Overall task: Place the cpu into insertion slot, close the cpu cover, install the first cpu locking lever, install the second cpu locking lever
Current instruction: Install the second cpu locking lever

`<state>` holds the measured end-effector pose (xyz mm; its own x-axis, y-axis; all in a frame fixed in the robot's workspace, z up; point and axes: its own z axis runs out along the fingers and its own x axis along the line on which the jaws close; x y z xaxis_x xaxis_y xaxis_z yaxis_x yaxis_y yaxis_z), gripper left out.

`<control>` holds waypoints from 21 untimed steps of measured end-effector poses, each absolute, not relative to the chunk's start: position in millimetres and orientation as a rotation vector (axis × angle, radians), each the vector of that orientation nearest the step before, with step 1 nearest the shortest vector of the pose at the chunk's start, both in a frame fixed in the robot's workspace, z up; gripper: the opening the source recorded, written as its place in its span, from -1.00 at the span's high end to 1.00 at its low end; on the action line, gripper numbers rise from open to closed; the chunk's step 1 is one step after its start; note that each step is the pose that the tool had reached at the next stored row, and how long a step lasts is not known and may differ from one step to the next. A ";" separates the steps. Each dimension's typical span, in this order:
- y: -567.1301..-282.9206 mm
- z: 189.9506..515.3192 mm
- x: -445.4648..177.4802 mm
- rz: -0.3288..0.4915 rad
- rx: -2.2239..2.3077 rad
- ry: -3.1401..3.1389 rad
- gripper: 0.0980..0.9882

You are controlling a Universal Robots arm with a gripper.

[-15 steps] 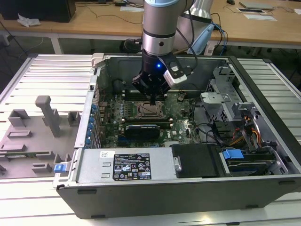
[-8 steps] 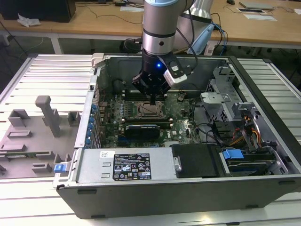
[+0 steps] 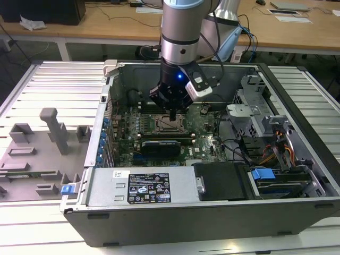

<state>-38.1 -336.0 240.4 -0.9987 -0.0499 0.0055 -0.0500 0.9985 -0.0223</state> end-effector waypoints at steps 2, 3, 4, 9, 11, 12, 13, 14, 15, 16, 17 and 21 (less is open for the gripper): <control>-344.9 240.4 -38.1 0.035 0.078 -3.135 0.98; -347.5 240.4 -38.1 0.035 0.078 -3.135 0.98; -349.3 240.4 -38.1 0.035 0.078 -3.135 0.98; -357.9 238.2 -39.7 0.002 0.078 -3.136 0.98; -357.9 238.0 -39.9 -0.011 0.078 -3.136 0.98; -357.9 238.0 -39.8 -0.012 0.078 -3.136 0.98; -357.9 238.0 -39.9 -0.012 0.078 -3.136 0.98; -358.0 238.0 -40.4 -0.012 0.078 -3.137 0.98; -358.1 237.8 -41.3 -0.015 0.078 -3.137 0.98; -358.4 237.0 -44.1 -0.030 0.079 -3.137 0.98; -358.9 235.7 -48.3 -0.050 0.078 -3.137 0.98; -366.2 233.4 -51.2 -0.132 0.079 -3.136 0.98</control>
<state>-51.2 -366.2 233.4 -0.9987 -0.0501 -0.0003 -0.0500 0.9952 0.0843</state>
